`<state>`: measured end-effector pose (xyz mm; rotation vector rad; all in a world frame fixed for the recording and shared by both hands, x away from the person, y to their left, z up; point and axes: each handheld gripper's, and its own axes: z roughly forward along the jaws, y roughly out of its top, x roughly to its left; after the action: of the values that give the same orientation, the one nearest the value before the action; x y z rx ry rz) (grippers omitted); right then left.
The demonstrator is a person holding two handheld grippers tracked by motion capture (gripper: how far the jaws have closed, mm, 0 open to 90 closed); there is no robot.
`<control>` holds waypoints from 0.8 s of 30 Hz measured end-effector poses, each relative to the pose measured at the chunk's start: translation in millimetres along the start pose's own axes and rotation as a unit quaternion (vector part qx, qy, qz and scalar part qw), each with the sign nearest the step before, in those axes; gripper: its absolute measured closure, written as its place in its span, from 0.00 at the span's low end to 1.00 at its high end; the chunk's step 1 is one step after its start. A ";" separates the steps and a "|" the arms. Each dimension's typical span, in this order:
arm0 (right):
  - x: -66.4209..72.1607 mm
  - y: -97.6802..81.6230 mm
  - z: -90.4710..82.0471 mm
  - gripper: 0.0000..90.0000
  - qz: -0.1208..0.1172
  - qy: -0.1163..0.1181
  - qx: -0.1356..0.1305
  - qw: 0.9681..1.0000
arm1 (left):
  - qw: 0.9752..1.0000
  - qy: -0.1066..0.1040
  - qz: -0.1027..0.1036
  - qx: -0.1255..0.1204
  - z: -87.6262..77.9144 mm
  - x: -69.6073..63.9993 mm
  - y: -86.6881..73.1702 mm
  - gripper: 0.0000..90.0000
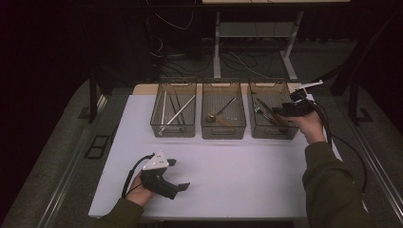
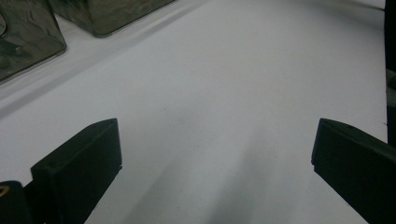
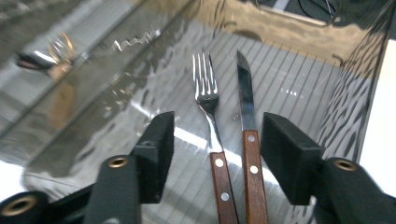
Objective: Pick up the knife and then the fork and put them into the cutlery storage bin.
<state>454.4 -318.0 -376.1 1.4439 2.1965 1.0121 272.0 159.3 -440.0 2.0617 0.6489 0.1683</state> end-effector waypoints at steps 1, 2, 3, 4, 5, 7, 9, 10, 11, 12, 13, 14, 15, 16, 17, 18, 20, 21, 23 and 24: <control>-0.5 -0.5 -2.8 0.45 0.001 0.007 -0.009 1.000 | 1.000 0.001 0.000 0.001 0.1 0.2 0.1 0.00; -0.4 -1.4 -5.3 0.42 0.002 0.012 -0.020 1.000 | 1.000 0.001 0.001 0.001 0.3 0.5 0.2 0.00; 0.6 -2.3 -8.0 0.40 0.004 0.018 -0.025 1.000 | 1.000 0.001 0.001 0.003 0.3 0.7 0.4 0.00; 1.7 -3.2 -10.4 0.38 0.004 0.021 -0.030 0.999 | 1.000 0.001 0.001 0.003 0.4 0.8 0.6 0.00; 3.5 -4.3 -12.8 0.36 0.004 0.017 -0.036 0.999 | 1.000 0.002 0.001 0.003 0.5 0.8 0.7 0.00; 6.2 -7.3 -17.5 0.31 0.005 0.014 -0.053 0.998 | 1.000 0.002 0.000 0.004 0.8 0.9 0.7 0.00; 8.6 -10.5 -22.2 0.27 0.015 0.028 -0.070 0.997 | 1.000 0.003 0.000 0.004 1.0 1.9 0.7 0.00; 10.1 -11.9 -24.9 0.24 0.011 0.034 -0.075 0.997 | 1.000 0.004 -0.002 0.004 1.2 2.1 0.6 0.00; 12.1 -13.6 -27.6 0.22 0.008 0.039 -0.081 0.996 | 1.000 0.005 -0.004 0.003 1.4 2.3 0.7 0.00; 14.3 -15.6 -30.2 0.21 0.003 0.042 -0.086 0.995 | 1.000 0.005 -0.005 0.003 1.5 2.5 0.7 0.00; 16.3 -17.6 -32.7 0.21 -0.004 0.045 -0.088 0.995 | 1.000 0.005 -0.004 0.004 1.4 2.5 0.8 0.00; 19.5 -20.5 -35.4 0.20 -0.013 0.048 -0.090 0.995 | 1.000 0.005 -0.004 0.004 1.5 2.3 0.8 0.00; 21.6 -22.5 -36.7 0.19 -0.017 0.049 -0.092 0.994 | 1.000 0.005 -0.003 0.004 1.4 2.2 1.0 0.00; 24.6 -25.6 -38.3 0.19 -0.020 0.051 -0.096 0.994 | 1.000 0.005 -0.003 0.004 1.5 2.1 1.0 0.00; 27.5 -29.1 -39.6 0.19 -0.023 0.056 -0.100 0.993 | 1.000 0.005 -0.003 0.004 1.6 2.2 0.9 0.00; 30.6 -32.6 -40.6 0.19 -0.026 0.059 -0.101 0.993 | 1.000 0.005 -0.003 0.005 1.7 2.2 0.7 0.00; 36.4 -40.5 -41.5 0.16 -0.036 0.061 -0.102 0.992 | 1.000 0.005 -0.006 0.003 1.7 2.5 0.4 0.00; 39.2 -44.4 -42.0 0.16 -0.041 0.062 -0.097 0.992 | 1.000 0.005 -0.008 0.002 1.7 2.7 0.4 0.00; 44.4 -52.7 -43.5 0.16 -0.050 0.063 -0.099 0.992 | 1.000 0.005 -0.007 0.002 1.3 3.2 0.3 0.00; 46.5 -56.9 -44.4 0.16 -0.050 0.065 -0.103 0.991 | 1.000 0.005 -0.008 0.002 1.2 3.0 0.3 0.00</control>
<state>369.4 -307.0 -380.5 1.1965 2.1532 1.2881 275.1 159.9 -440.8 2.0603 0.6726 0.1685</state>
